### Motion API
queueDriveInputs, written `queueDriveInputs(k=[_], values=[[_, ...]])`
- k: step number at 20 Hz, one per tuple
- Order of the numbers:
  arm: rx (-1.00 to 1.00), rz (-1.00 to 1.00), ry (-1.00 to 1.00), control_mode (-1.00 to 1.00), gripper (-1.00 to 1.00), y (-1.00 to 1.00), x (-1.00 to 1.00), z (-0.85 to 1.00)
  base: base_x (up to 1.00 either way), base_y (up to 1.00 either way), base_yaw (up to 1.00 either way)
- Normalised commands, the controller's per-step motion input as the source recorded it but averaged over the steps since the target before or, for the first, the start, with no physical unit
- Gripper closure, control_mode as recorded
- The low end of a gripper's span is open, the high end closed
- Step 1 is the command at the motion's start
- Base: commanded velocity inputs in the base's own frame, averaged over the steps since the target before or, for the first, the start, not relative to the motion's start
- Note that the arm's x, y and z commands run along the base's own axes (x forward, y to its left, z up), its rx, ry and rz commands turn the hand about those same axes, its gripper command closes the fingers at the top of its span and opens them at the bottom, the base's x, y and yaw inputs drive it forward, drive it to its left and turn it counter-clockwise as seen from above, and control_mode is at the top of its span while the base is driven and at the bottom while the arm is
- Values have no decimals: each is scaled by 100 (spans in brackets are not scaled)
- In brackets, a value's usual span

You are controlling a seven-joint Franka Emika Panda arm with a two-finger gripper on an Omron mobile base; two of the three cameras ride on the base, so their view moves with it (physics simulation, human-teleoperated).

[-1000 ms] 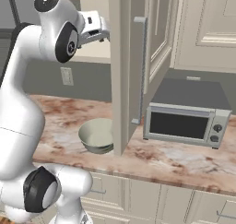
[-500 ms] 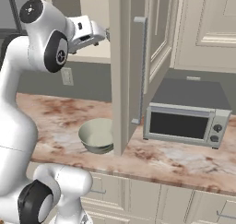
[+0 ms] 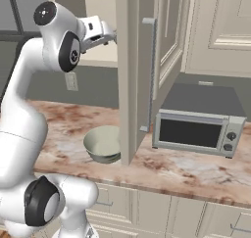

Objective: Open the cabinet and setup a tea strainer by placing it in the bowl upright.

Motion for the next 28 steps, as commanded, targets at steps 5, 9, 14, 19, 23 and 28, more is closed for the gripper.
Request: queueDriveInputs(k=[5,9,14,19,23,28], values=[[0,0,2,-100,-100,6,48,0,0,0,0],[-1,0,0,-100,-100,1,33,0,0,0,0],[-2,1,0,-100,-100,0,35,0,0,0,0],[0,0,0,-100,-100,0,19,-5,0,0,0],[0,0,0,-100,-100,0,8,-7,0,0,0],[0,0,1,-100,-100,0,30,-7,0,0,0]])
